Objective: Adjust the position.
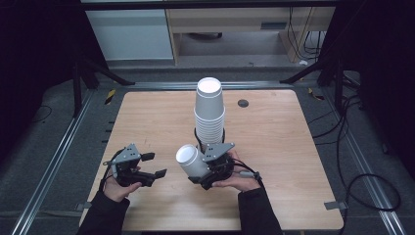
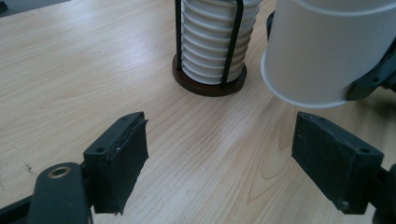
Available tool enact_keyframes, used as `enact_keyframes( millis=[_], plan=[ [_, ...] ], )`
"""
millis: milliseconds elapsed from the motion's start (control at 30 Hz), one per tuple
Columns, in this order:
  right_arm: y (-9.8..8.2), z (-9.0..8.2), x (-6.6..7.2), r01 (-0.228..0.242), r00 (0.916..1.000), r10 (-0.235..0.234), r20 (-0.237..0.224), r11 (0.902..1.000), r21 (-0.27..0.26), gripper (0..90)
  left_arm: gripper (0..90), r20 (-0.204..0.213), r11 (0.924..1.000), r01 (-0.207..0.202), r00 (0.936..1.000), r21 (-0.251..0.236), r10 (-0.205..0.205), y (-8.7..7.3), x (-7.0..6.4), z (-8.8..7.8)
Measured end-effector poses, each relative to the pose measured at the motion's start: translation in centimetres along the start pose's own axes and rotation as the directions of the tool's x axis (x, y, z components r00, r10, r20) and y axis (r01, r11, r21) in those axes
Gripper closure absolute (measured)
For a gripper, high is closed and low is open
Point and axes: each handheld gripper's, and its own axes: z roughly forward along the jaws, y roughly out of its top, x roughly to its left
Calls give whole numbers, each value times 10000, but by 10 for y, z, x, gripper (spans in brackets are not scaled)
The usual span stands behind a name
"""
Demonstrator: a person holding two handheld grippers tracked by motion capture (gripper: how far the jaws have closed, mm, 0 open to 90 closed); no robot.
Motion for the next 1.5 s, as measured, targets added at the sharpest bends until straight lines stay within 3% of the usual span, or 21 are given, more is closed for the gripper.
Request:
enact_keyframes(
  millis=[400, 1100, 1500],
  plan=[
    [8, 17, -14, 365, 9981, -329, -523, 9970, 690, 132, 174, 486, 9996, -243, 9985, -164, 251, 7, -9, -1],
    [9, 32, -1, 1263, 9881, -1124, -1046, 9825, 1366, 132, 149, 1339, 9987, -509, 9897, 46, 498, 17, -24, 15],
    [12, 44, 6, 1470, 9846, -1305, -1160, 9781, 1477, 132, 155, 1389, 9986, -476, 9893, 224, 441, 19, -28, 24]
  ],
)
